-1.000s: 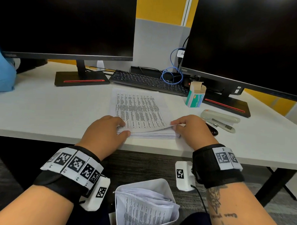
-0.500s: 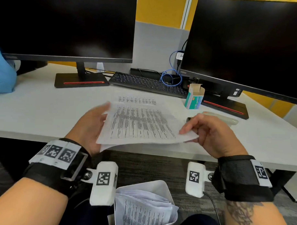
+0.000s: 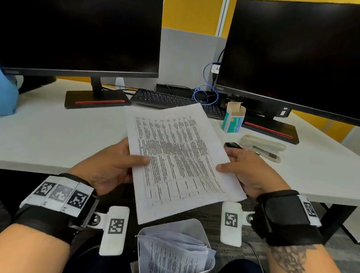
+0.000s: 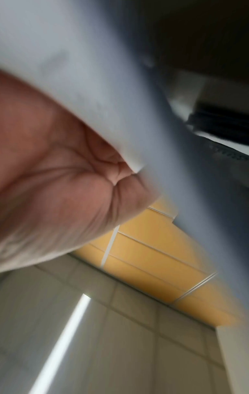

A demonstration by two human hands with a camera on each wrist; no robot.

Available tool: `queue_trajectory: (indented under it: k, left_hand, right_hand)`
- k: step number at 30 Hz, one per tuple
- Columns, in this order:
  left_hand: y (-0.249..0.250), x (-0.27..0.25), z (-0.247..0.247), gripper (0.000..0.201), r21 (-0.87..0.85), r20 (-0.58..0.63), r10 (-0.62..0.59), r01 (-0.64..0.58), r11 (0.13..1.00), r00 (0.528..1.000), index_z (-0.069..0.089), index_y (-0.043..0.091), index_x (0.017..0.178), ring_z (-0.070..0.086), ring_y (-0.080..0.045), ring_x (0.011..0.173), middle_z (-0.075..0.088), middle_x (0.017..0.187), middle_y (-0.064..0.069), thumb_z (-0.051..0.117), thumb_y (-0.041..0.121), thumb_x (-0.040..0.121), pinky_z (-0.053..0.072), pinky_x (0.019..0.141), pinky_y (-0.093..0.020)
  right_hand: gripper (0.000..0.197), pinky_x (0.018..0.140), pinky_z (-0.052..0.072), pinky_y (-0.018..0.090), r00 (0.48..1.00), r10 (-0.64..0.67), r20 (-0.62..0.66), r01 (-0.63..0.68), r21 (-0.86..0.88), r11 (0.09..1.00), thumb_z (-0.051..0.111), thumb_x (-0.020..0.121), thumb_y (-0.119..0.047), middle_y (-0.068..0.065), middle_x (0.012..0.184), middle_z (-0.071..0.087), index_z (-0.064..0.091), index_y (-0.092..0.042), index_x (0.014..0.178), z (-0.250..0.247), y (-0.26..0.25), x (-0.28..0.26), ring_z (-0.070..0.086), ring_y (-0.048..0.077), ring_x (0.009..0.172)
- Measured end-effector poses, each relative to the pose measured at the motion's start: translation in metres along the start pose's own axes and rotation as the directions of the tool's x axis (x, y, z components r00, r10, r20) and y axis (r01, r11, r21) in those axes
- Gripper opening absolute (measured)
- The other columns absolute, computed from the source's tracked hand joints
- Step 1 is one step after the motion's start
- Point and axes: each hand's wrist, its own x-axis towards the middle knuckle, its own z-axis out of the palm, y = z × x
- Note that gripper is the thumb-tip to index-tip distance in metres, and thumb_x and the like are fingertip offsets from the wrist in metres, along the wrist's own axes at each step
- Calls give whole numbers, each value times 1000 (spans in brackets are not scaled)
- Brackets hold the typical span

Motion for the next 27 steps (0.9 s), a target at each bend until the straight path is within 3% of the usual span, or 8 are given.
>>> queue_trajectory:
  k: [5,9,12,16,21,24,25,27]
  left_hand:
    - [11,5,7,32,-68,-328,136,-167,984,935,59,17,124,70,-31,98,72,114,-12,51,4,96,60,70,-46]
    - [17,7,3,23,-20,-468,196,-232,972,862,60,14,110,72,-32,93,73,107,-14,52,0,94,57,73,-50]
    - [20,4,12,17,58,-436,200,-195,979,877,60,14,102,73,-30,88,75,100,-13,53,0,95,60,66,-43]
    - [17,1,26,17,159,-363,178,-127,979,915,61,15,108,73,-30,91,75,102,-8,56,6,95,57,76,-53]
    - [23,-5,32,22,217,-320,241,-176,960,916,65,21,115,72,-23,98,75,107,-2,55,14,96,54,88,-50]
    - [24,-6,34,19,251,-331,269,-190,949,905,67,21,110,73,-22,92,76,102,-2,55,15,97,57,83,-48]
    - [24,-6,34,18,261,-336,273,-189,947,902,67,21,109,74,-23,90,76,100,-2,56,15,96,57,82,-48]
    - [23,-7,36,18,287,-333,275,-181,941,902,67,20,109,74,-24,88,76,99,-4,57,14,95,58,80,-48]
  right_hand:
    - [42,91,53,51,989,-119,91,126,-81,989,68,79,12,14,108,72,62,-8,116,1,-3,-6,69,32,102]
    - [35,64,54,30,983,-175,60,182,-150,972,71,80,7,19,84,67,63,-7,111,4,-4,-9,63,29,77]
    - [29,74,57,35,980,-178,93,191,-157,969,67,85,3,10,102,73,66,-14,110,7,-3,-10,69,27,91]
    - [26,95,52,47,957,-277,-90,275,-31,961,65,89,-5,2,112,73,66,-23,108,17,-2,-8,69,22,104]
    - [21,88,55,41,963,-266,-50,265,-29,964,62,92,-10,3,107,74,66,-16,112,18,-6,-16,71,22,99]
    - [8,79,51,30,820,-393,-416,221,-403,888,60,94,-25,-4,96,70,66,-21,98,9,-16,-14,65,15,90]
    - [13,81,48,31,757,-429,-493,138,-521,842,57,95,-27,-2,100,67,67,-21,101,4,-19,-11,62,17,94]
    - [26,90,48,35,731,-450,-513,-36,-687,726,56,94,-31,6,112,65,67,-19,115,-6,-20,-2,58,25,104]
